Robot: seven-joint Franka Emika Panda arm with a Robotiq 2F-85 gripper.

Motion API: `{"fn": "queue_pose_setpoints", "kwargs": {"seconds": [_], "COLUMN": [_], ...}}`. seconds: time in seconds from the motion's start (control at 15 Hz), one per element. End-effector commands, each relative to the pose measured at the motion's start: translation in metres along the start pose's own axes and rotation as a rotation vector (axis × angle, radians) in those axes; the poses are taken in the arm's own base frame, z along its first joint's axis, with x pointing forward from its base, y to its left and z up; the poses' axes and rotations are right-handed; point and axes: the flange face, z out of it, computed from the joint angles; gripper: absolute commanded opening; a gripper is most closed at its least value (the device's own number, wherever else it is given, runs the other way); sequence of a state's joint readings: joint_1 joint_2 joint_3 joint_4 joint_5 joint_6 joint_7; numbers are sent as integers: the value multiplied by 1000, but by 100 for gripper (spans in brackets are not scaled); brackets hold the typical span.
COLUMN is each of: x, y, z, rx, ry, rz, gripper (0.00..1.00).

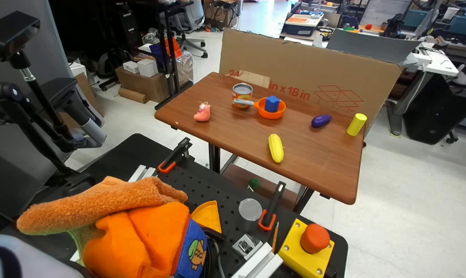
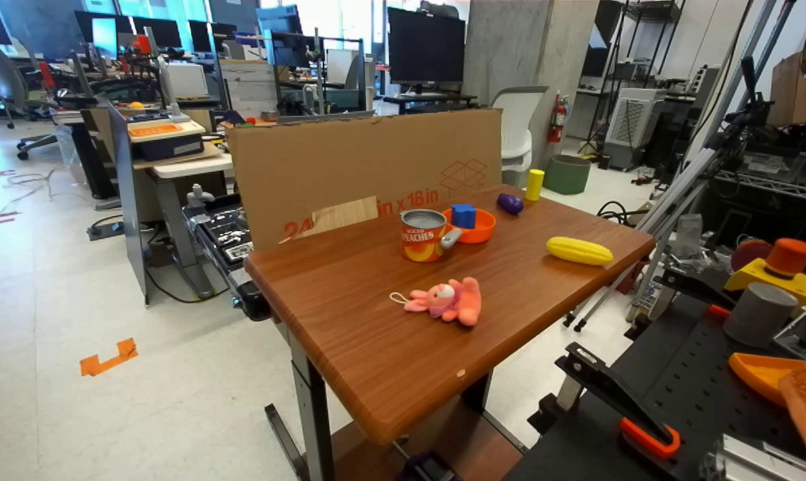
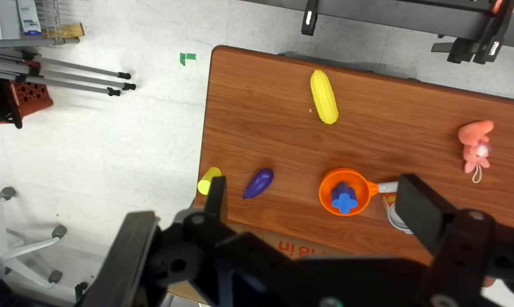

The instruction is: Pick up the blue object from the pot and put it on the table

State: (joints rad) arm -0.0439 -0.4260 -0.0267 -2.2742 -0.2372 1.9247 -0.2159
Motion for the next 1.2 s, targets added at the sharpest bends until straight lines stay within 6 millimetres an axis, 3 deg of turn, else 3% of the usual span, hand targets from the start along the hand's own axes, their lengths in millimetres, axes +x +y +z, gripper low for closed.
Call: {"fn": "queue_pose_setpoints", "kwargs": {"seconds": [0.0,0.13,0.33,0.87,1.13], "x": [0,0,19,91,130], "y": [0,0,-5,-36,-60], "z": [0,0,19,137,177], "rx": [0,0,20,140,244], "ry": [-1,-1,3,98,148], "rz": [0,0,108,407,507], "gripper": [100,100,100,100,100]}}
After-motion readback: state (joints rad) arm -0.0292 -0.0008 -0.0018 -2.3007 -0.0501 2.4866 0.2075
